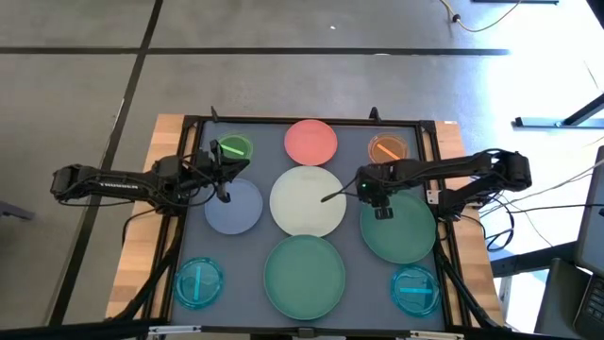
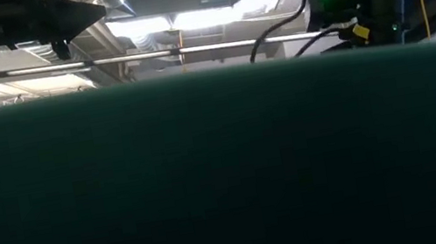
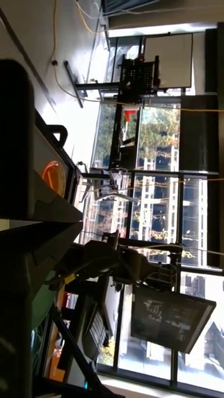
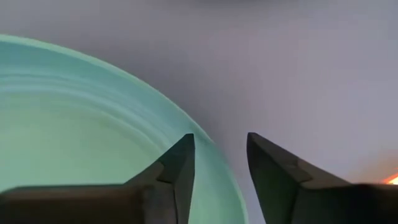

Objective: Stack plastic plates
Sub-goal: Stack the right dark green plate on the gray plate

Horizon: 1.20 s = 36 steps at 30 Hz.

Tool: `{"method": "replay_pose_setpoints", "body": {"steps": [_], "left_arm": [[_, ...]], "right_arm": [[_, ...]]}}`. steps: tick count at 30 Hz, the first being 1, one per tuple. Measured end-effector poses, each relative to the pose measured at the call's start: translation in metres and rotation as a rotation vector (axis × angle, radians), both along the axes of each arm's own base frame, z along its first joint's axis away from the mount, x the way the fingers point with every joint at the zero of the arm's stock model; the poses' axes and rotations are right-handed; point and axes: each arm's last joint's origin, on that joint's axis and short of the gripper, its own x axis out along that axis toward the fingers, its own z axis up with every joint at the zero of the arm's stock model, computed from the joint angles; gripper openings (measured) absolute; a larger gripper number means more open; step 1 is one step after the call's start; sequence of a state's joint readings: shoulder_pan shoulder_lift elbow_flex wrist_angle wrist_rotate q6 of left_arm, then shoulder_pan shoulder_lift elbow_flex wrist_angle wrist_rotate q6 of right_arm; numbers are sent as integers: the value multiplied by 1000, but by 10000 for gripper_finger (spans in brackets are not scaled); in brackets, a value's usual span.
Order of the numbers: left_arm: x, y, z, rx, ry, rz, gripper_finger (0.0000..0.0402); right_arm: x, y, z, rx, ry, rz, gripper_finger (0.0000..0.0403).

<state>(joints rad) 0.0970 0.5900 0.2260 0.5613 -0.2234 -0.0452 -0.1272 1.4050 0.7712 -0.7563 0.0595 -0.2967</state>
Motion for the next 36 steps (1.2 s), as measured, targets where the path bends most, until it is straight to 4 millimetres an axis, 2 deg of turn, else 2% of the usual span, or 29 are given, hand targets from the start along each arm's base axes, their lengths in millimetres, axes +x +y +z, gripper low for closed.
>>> {"method": "replay_pose_setpoints", "body": {"steps": [10,13,19,24,29,36], "left_arm": [[0,0,0,3,1,2,0],[0,0,0,4,1,2,0],[0,0,0,4,1,2,0],[0,0,0,5,1,2,0],[0,0,0,24,8,6,0],[0,0,0,27,8,7,0]], "right_arm": [[6,0,-18,16,85,80,125],[6,0,-18,18,86,85,98],[3,0,-17,19,110,109,13],[1,0,-13,-11,110,121,17],[-2,0,1,-22,94,102,4],[-1,-1,36,-36,21,67,1]]}}
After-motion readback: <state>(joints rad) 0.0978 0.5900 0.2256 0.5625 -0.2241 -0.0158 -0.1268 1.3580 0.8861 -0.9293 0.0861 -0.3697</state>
